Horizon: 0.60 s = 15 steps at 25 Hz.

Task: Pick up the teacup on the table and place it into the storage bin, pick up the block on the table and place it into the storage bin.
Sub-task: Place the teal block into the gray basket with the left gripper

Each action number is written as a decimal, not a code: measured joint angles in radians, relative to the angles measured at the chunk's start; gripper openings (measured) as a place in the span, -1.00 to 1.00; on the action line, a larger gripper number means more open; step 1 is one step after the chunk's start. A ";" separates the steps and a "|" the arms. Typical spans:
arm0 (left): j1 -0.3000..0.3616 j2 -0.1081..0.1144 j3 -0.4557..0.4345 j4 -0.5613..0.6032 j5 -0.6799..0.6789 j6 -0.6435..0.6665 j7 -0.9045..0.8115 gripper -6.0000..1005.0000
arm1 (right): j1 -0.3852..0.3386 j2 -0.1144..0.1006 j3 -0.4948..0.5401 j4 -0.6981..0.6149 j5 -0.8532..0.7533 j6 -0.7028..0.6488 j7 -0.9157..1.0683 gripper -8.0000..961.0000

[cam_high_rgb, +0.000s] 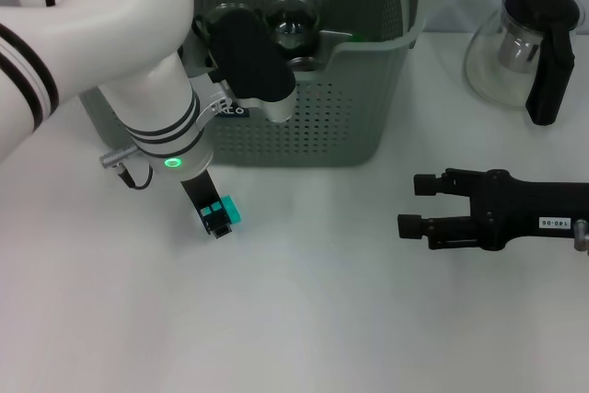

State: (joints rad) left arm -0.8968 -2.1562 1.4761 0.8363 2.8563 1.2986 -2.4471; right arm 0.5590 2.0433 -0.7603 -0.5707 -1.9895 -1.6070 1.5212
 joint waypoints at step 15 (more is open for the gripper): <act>0.098 -0.010 -0.371 0.478 -0.206 0.467 0.129 -0.15 | -0.013 -0.007 0.017 0.001 -0.001 -0.032 -0.027 0.97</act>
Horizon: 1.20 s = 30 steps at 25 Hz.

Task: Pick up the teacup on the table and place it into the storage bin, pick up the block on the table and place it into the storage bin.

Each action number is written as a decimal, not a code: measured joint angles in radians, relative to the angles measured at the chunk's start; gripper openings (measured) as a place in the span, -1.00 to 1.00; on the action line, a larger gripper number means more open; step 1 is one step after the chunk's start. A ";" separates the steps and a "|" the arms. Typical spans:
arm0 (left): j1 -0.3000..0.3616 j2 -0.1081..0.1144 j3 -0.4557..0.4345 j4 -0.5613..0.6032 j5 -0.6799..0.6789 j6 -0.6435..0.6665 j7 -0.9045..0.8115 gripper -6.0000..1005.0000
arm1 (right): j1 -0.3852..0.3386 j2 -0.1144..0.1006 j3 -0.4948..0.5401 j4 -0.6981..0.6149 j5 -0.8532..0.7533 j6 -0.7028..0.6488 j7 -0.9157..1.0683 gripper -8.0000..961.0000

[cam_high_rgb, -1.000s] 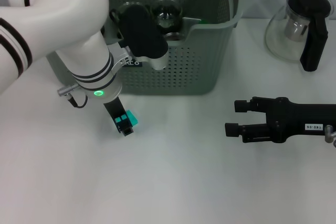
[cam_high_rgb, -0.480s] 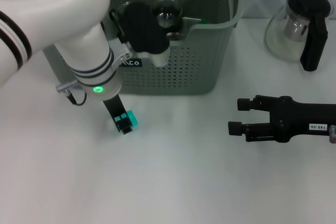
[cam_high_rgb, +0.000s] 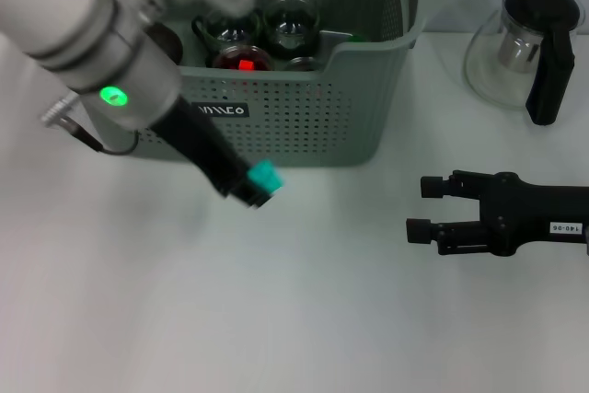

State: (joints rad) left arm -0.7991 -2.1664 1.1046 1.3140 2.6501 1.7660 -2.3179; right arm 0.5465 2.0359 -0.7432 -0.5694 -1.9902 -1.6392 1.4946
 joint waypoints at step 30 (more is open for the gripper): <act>-0.026 0.142 -0.352 -0.359 -0.353 -0.576 0.175 0.33 | 0.006 -0.017 0.013 -0.010 -0.003 -0.055 0.004 0.97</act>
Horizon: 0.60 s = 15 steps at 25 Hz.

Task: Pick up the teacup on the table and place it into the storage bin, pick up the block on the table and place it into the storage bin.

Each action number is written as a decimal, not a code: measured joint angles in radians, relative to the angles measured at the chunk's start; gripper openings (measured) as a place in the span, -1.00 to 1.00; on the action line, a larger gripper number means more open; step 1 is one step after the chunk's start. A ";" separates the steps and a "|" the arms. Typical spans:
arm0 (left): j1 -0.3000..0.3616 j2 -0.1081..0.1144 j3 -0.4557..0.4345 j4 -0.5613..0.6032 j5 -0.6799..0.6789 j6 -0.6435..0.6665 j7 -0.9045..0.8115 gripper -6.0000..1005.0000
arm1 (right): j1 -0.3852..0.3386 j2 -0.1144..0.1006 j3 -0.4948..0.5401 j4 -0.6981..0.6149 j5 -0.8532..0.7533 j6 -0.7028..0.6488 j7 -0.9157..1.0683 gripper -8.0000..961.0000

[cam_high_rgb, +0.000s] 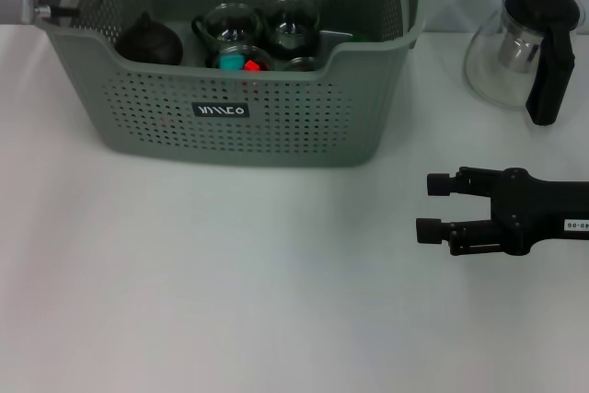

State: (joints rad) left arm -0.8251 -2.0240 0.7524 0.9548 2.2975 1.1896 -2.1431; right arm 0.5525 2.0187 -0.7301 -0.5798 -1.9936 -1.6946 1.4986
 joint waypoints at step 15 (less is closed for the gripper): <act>0.228 -0.088 -0.028 0.233 -0.298 0.648 0.335 0.81 | 0.013 -0.001 0.020 -0.001 0.004 -0.002 -0.041 0.97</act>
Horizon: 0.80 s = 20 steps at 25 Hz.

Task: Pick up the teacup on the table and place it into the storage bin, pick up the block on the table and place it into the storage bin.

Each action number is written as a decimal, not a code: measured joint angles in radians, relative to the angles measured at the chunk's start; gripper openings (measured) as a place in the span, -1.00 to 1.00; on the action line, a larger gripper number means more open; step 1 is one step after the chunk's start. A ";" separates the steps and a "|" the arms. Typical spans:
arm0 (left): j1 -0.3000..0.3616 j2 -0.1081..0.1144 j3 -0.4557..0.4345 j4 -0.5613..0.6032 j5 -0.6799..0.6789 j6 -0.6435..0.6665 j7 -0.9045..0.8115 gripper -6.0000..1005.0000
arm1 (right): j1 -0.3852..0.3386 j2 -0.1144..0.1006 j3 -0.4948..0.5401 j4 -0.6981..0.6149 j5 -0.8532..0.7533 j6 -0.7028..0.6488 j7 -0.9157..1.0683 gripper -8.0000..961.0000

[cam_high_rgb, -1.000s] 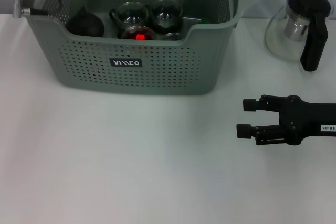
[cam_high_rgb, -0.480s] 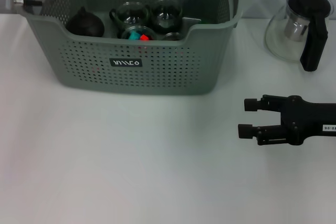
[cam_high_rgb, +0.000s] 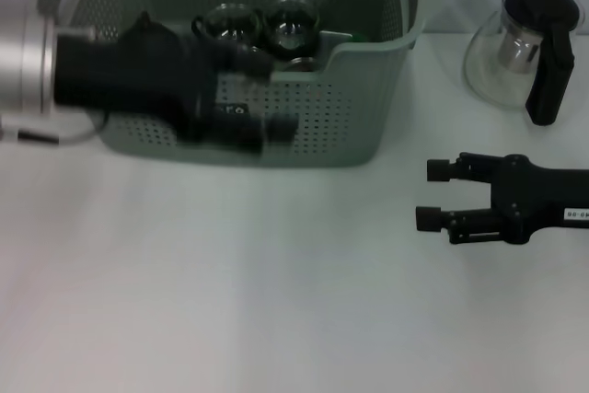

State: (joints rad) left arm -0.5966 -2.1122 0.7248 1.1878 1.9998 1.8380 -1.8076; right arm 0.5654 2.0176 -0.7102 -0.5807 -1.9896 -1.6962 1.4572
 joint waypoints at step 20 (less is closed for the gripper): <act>0.072 -0.035 0.035 -0.252 0.171 -0.164 0.263 0.82 | 0.046 0.006 -0.020 -0.001 -0.124 0.044 -0.051 0.97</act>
State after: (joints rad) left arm -0.5246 -2.1471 0.7601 0.9363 2.1708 1.6736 -1.5442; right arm 0.6115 2.0237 -0.7302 -0.5814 -2.1132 -1.6522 1.4058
